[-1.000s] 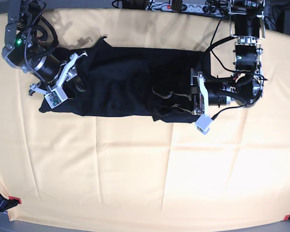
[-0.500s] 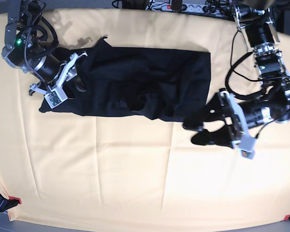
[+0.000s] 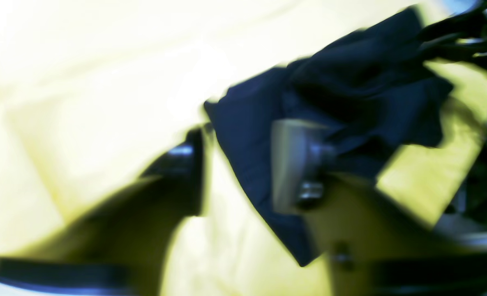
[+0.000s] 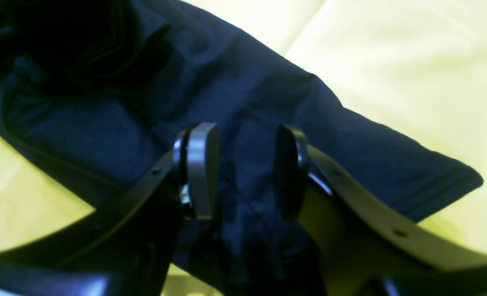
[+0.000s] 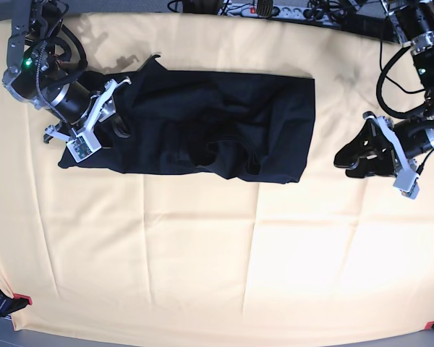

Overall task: Fold the T-shirt properly
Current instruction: 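Release the folded end and reposition the left gripper over it, then grasp the folded end with the left gripper and the strip end with the right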

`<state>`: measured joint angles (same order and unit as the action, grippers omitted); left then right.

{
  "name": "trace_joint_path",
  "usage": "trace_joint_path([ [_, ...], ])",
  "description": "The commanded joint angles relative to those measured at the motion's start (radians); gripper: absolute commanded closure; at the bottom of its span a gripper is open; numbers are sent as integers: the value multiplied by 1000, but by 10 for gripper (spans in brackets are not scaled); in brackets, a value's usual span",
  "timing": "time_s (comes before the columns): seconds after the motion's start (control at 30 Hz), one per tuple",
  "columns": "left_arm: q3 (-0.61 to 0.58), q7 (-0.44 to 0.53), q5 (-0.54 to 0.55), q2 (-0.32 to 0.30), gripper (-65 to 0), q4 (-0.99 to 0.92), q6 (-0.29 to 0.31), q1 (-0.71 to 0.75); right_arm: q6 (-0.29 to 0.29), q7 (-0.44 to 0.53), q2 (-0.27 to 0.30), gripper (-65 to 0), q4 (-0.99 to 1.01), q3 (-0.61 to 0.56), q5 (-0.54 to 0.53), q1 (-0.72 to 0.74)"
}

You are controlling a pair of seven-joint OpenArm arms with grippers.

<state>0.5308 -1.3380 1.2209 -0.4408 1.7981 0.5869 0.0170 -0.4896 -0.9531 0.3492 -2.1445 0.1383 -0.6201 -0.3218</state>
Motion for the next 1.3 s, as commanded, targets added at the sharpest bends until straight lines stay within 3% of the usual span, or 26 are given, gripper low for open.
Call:
trace_joint_path([
  [0.0, 6, 45, -6, -8, -28, 14, -11, -8, -1, 26, 11, -260, -13, 6, -11, 5],
  [0.07, 6, 67, -38, 5, 0, 14, -47, -3, -1, 26, 11, -254, -13, 6, -11, 5],
  [0.23, -1, 67, -39, 34, 0, 14, -50, 3, -1, 26, 11, -254, -13, 6, -11, 5],
  [0.33, -69, 67, -47, 36, 0, 14, -48, 5, -2, 27, 11, -254, -13, 6, -11, 6],
  [0.43, -176, 108, -165, 37, 0, 14, -50, 2, -2, 26, 11, -254, -13, 6, -11, 5],
  [0.57, -294, 179, -320, 37, 0, 14, -106, 2, -26, 27, 11, -254, -13, 6, -11, 5],
  [0.93, -439, 179, -335, 74, 0, 13, -82, 3, -27, 27, 11, -255, -13, 6, -11, 5],
  [1.0, -439, 178, -322, 84, 0, 13, -70, 3, -27, 27, 11, -255, -13, 6, -11, 6],
  [1.1, -439, 159, -240, 87, 0, 13, -7, 5, -27, 26, 11, -255, -13, 6, -11, 5],
  [1.23, -439, 32, -10, 87, 0, 13, 111, 6, -27, 26, 11, -255, -13, 6, -11, 5],
  [1.27, -439, -12, 58, 87, 0, 13, 111, 5, -26, 26, 11, -255, -13, 6, -11, 5],
])
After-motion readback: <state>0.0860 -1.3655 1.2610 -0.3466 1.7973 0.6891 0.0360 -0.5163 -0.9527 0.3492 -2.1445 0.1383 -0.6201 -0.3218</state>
